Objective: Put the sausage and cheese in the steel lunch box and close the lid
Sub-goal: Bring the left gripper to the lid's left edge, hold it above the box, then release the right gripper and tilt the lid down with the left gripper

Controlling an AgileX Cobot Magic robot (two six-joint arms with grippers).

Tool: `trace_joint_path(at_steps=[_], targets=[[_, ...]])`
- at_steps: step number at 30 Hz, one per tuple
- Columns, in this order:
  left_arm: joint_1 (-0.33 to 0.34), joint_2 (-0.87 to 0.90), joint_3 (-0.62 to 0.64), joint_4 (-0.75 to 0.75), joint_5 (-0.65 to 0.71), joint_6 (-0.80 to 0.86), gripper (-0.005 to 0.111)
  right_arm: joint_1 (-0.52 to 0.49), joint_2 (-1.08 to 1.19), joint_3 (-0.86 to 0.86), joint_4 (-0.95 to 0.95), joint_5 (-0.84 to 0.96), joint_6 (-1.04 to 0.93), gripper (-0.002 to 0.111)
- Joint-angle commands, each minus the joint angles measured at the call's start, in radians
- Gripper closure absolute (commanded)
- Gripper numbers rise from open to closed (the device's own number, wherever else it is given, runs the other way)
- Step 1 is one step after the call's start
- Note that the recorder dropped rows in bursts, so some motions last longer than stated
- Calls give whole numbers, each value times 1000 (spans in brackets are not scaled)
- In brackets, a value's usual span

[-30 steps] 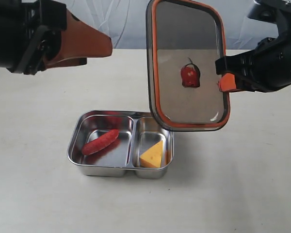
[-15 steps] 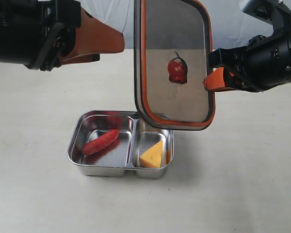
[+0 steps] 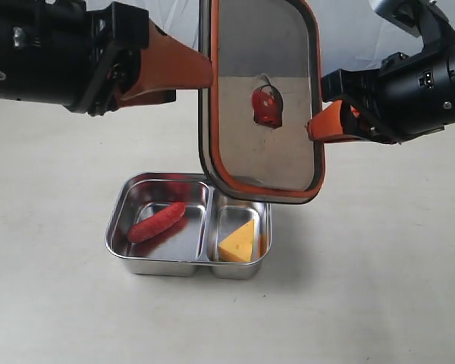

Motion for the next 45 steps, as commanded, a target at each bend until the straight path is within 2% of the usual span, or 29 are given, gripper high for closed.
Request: trace_joint_path(at_steps=[1, 7, 11, 14, 19, 20, 27, 29, 30, 31, 32, 34, 38, 41, 45], targets=[[-1, 24, 6, -36, 9, 32, 49, 46, -6, 0, 16, -18, -11, 109], [-1, 26, 6, -46, 19, 51, 49, 104, -6, 0, 19, -49, -11, 109], [-1, 26, 6, -52, 29, 51, 55, 120, -6, 0, 41, -55, -11, 109], [-1, 26, 6, -47, 29, 51, 67, 127, -6, 0, 56, -54, -11, 109], [-1, 26, 6, -46, 26, 51, 104, 127, -6, 0, 56, -46, -11, 109], [-1, 26, 6, -46, 26, 58, 107, 127, -6, 0, 56, -45, -11, 109], [-1, 26, 6, 53, 5, 56, 107, 127, -6, 0, 60, -52, -11, 109], [-1, 26, 6, 74, -5, 56, 107, 127, -6, 0, 60, -54, -11, 106], [-1, 26, 6, 92, -11, 56, 107, 127, -6, 0, 60, -56, -11, 95], [-1, 26, 6, 94, -14, 56, 107, 127, -6, 0, 60, -58, -11, 89], [-1, 26, 6, 99, -21, 56, 107, 127, -6, 0, 60, -62, -11, 73], [-1, 26, 6, 125, -30, 56, 107, 127, -7, 0, 57, -72, -11, 63], [-1, 26, 6, 197, -55, 55, 107, 127, -33, 0, 51, -147, -11, 63], [-1, 26, 6, 327, -93, 55, 107, 127, -79, 0, 42, -216, -11, 63], [-1, 26, 6, 447, -124, 46, 107, 127, -110, 0, -4, -222, 14, 63]])
